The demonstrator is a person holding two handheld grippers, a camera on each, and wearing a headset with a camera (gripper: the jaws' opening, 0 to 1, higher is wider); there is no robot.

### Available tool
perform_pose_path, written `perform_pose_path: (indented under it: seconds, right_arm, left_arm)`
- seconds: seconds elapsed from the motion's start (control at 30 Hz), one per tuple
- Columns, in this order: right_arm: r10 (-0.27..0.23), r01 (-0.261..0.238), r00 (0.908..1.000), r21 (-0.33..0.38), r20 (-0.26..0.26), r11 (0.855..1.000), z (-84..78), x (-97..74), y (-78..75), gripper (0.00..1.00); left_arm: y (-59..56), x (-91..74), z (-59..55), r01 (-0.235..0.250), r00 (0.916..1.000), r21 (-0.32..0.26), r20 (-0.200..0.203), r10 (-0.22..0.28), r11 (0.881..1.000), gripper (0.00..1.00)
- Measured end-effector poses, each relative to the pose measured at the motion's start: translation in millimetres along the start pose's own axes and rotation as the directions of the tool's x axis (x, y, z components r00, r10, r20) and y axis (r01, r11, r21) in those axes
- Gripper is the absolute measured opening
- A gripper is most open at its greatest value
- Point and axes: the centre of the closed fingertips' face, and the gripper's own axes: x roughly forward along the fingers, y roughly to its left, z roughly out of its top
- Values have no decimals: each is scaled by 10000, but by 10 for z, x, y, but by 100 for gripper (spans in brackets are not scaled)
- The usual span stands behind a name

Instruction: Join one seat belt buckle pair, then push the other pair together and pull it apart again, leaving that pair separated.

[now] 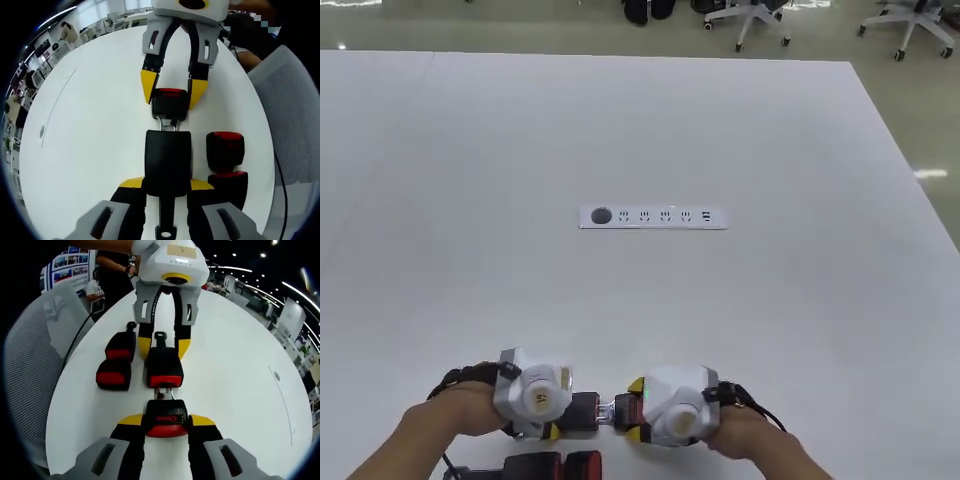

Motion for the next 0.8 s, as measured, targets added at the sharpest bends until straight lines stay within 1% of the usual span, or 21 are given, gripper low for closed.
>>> perform_pose_path:
  seconds: [0.2, 0.47, 0.67, 0.73, 0.77, 0.8]
  right_arm:
    - [97, -97, 9999, -65, 50, 9999, -17, -9, 6, 29]
    - [142, -143, 9999, -73, -74, 9999, -58, -111, 9, 29]
    - [189, -192, 9996, -147, -212, 9997, -117, -167, 32, 29]
    - [192, -197, 9995, -157, -258, 9997, -146, -160, 16, 29]
    - [185, -190, 9994, -158, -297, 9997, -190, -136, 6, 29]
    - [187, -192, 9993, -150, -321, 9997, -198, -141, 7, 29]
  left_arm:
    - [12, 27, -4, -13, 10000, 56, 20, 13, 10000, 32]
    - [-1, 9, 27, 7, 10000, 93, -22, -7, 10000, 32]
    - [10, 28, 12, 17, 9999, 58, -134, -16, 10000, 32]
    - [10, 27, 12, 22, 9998, 63, -190, -21, 10000, 32]
    - [19, 45, -3, 27, 9998, 65, -208, -25, 10000, 32]
    - [27, 57, -14, 24, 9997, 60, -223, -22, 10000, 32]
